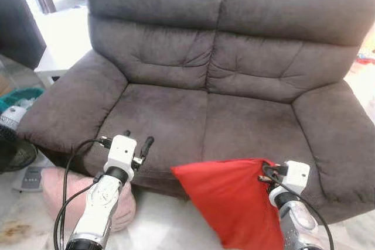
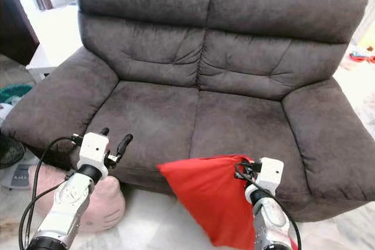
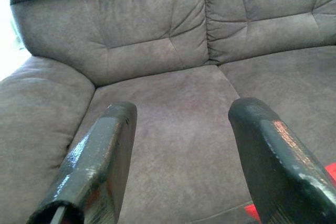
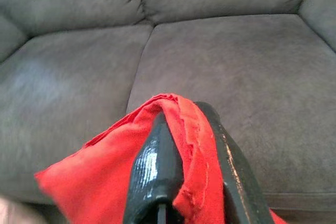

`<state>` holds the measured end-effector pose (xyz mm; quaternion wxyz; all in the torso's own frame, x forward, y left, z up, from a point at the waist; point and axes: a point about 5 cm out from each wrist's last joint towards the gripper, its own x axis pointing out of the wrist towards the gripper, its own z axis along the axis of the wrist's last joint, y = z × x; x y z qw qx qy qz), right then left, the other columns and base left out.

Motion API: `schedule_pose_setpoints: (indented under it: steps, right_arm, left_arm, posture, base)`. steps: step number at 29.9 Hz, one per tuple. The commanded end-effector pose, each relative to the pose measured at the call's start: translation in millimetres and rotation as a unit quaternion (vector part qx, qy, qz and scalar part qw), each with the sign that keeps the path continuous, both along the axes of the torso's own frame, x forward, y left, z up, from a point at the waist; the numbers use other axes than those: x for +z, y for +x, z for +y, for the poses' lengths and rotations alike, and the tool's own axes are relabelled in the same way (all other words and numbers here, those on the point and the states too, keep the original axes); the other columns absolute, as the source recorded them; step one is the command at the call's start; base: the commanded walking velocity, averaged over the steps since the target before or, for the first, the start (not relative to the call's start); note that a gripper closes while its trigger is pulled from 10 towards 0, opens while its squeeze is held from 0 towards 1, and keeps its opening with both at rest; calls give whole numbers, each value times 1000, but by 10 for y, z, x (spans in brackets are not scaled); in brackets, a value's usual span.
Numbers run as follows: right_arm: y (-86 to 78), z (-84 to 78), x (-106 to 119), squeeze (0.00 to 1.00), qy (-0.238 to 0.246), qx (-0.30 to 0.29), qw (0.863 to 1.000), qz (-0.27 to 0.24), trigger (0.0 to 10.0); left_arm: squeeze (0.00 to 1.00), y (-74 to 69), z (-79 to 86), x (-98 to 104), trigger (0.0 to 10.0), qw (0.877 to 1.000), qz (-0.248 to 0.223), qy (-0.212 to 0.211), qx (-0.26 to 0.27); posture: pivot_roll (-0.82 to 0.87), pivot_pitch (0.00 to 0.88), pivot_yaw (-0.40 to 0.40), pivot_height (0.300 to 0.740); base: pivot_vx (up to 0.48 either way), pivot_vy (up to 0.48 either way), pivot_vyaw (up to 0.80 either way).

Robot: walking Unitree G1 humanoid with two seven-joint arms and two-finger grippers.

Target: Move the pillow to the sofa from floor

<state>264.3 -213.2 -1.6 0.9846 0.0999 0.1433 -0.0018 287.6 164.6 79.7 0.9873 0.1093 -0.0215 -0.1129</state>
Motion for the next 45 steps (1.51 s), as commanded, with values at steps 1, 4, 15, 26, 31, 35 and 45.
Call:
schedule_pose_setpoints:
  steps: [1,4,15,26,31,35,45]
  right_arm:
    - [227,11,376,0,-32,25,994,-101,10000]
    - [226,69,442,0,-29,45,991,-121,10000]
    - [105,226,652,0,-26,134,977,-165,10000]
    - [-9,468,958,0,8,205,957,-205,10000]
    - [-104,617,1009,0,23,258,945,-201,10000]
    - [-145,667,967,0,8,277,943,-185,10000]
    - [-121,698,1095,0,11,277,942,-189,10000]
  left_arm:
    - [0,-28,23,28,10000,1000,-7,0,0]
    - [0,-53,53,35,10000,1000,-10,3,4]
    - [0,-162,132,2,10000,1000,-7,7,16]
    - [0,-227,207,116,10000,999,-33,-1,41]
    - [0,-246,208,152,10000,998,-42,-3,43]
    - [0,-269,215,122,10000,998,-35,-3,42]
    - [0,-248,225,158,10000,998,-40,-6,49]
  posture:
    - [109,0,-41,740]
    - [107,0,-36,740]
    - [88,0,-20,740]
    - [92,0,-31,740]
    - [94,0,-29,740]
    - [92,0,-27,740]
    - [98,0,-32,740]
  base:
    - [0,0,0]
    - [0,0,0]
    - [0,0,0]
    - [0,0,0]
    - [0,0,0]
    - [0,0,0]
    - [61,0,0]
